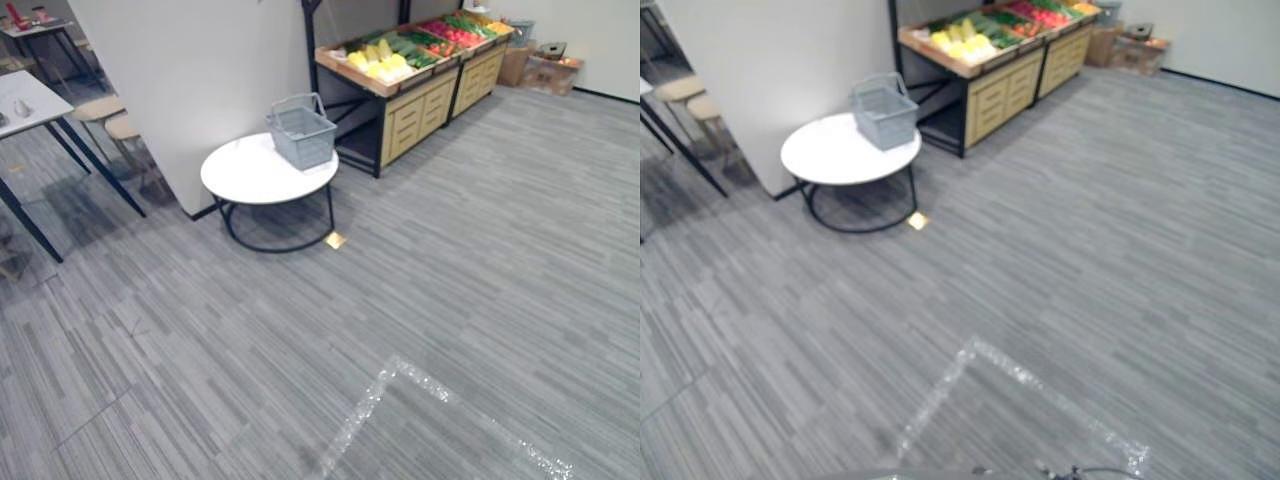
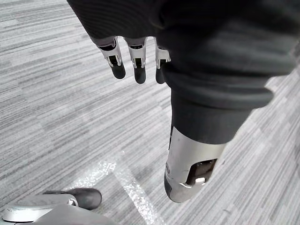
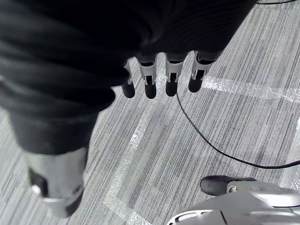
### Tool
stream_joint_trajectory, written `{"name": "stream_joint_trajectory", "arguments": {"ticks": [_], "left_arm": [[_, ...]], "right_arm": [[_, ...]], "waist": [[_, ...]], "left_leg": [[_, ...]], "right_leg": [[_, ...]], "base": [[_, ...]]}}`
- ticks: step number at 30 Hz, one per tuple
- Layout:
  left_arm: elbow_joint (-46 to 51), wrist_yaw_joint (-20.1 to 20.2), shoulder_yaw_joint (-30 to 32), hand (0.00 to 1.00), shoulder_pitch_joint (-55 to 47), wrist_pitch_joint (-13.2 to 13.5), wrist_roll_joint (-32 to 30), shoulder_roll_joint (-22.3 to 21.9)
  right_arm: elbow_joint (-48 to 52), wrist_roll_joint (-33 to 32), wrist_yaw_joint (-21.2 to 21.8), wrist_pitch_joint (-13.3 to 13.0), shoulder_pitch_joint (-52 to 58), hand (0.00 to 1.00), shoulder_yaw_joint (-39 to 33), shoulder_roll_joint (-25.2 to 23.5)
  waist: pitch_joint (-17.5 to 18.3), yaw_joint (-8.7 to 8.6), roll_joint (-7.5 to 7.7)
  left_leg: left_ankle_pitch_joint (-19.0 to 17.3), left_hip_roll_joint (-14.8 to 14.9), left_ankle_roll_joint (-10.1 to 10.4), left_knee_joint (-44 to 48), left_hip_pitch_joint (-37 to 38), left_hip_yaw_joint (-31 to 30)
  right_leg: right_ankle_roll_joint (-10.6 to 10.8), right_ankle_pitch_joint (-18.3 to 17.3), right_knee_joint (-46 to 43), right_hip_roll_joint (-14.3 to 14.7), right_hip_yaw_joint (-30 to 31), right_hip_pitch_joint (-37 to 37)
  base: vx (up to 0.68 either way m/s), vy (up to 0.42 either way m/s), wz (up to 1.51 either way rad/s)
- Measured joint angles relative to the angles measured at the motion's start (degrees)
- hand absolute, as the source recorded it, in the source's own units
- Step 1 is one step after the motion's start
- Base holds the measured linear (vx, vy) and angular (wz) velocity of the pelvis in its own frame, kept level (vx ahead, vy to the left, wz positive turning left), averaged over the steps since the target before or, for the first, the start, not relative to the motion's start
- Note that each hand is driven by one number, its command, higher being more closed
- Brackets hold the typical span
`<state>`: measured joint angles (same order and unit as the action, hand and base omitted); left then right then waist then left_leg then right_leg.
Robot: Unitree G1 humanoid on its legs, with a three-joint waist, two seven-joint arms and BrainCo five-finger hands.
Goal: Pick vegetable in the basket
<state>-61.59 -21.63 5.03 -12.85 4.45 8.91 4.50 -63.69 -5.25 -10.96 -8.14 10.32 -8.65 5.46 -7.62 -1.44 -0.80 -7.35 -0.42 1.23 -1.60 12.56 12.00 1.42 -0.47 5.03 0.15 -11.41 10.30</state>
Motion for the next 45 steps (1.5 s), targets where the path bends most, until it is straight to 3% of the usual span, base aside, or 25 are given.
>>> {"name": "stream_joint_trajectory", "arguments": {"ticks": [6,10,13,19,24,27,32,36,41,45], "left_arm": [[0.1,-0.7,0.1,0.0,0.3,0.5,-0.2,-0.1],[2.2,-4.2,-0.2,0.0,-0.5,2.3,-0.8,-0.6],[6.1,-6.7,-1.2,0.0,-1.3,5.0,-1.5,-0.9],[16.1,-3.2,-7.8,0.0,-2.2,10.5,-3.1,0.2],[22.3,-1.6,-12.7,0.0,-1.3,14.8,-8.8,0.2],[23.2,0.0,-14.4,0.0,-0.4,17.5,-9.7,1.9],[23.3,5.6,-15.4,0.0,-0.5,17.1,-7.4,2.5],[23.1,10.6,-15.9,0.0,-1.0,13.1,-2.1,1.9],[19.7,11.8,-11.8,0.0,-1.0,10.3,3.8,-1.2],[16.7,10.7,-8.5,0.0,-1.0,9.8,6.8,-2.2]], "right_arm": [[0.0,-0.3,0.2,-0.1,-0.7,0.0,-0.1,0.0],[0.3,0.2,-0.1,-0.1,-0.7,0.0,0.0,0.0],[2.9,0.3,-1.2,-1.6,0.3,0.0,1.9,-0.1],[6.8,-2.5,1.9,-6.4,0.9,0.0,6.1,0.4],[13.1,-0.8,2.0,-6.4,-0.1,0.0,11.1,1.4],[18.2,-1.1,5.0,-6.5,-0.2,0.0,14.8,1.3],[19.0,-1.5,8.5,-6.8,-1.1,0.0,16.3,1.4],[18.7,0.4,9.0,-5.4,-0.1,0.0,16.7,1.4],[14.1,-0.4,9.1,-4.5,-0.1,0.0,12.1,0.0],[9.9,-4.9,10.4,-4.4,-0.4,0.0,7.7,-1.0]], "waist": [[-1.2,-0.02,0.4],[-1.2,0.06,0.53],[-1.3,0.14,0.81],[-1.1,0.1,1.26],[-1.0,-0.04,1.25],[-1.0,0.01,1.07],[0.0,0.12,0.49],[0.1,0.05,0.45],[1.4,-0.04,0.31],[2.0,0.09,0.53]], "left_leg": [[0.3,0.1,0.4,-0.4,0.5,-0.1],[0.9,0.1,0.1,-1.3,0.4,-0.2],[1.4,0.0,0.1,-2.3,0.4,-0.1],[1.3,0.2,0.2,-2.3,0.2,0.1],[1.0,0.2,0.6,-2.1,0.6,1.7],[0.7,0.5,1.2,-1.0,0.4,1.7],[0.2,0.8,1.7,0.1,-1.8,1.7],[0.1,1.1,1.6,0.9,-2.2,1.8],[0.2,1.2,1.5,0.9,-2.4,2.2],[0.2,1.2,1.5,0.8,-2.5,2.2]], "right_leg": [[0.3,-0.2,0.0,0.1,-0.6,0.4],[0.3,-0.3,0.2,0.1,-0.8,0.2],[0.2,-0.2,0.6,0.2,-1.0,-0.2],[0.2,-0.1,0.9,0.4,-0.8,-0.2],[0.2,-0.1,0.7,0.5,0.8,-0.1],[0.2,-0.1,0.2,0.5,0.9,-0.3],[0.2,-0.1,-0.8,0.5,0.8,-2.4],[0.2,-0.1,-0.9,0.7,0.8,-2.4],[0.1,-0.1,-1.0,0.8,0.8,-2.7],[-0.1,0.1,0.3,0.9,0.6,-2.1]], "base": [[-0.04,-0.025,0.03],[-0.06,-0.019,0.02],[-0.04,-0.016,0.01],[0.0,0.0,0.0],[-0.01,-0.019,-0.16],[-0.02,-0.023,-0.01],[-0.05,-0.029,0.01],[-0.07,-0.039,0.0],[-0.06,-0.029,-0.04],[-0.03,-0.016,0.04]]}}
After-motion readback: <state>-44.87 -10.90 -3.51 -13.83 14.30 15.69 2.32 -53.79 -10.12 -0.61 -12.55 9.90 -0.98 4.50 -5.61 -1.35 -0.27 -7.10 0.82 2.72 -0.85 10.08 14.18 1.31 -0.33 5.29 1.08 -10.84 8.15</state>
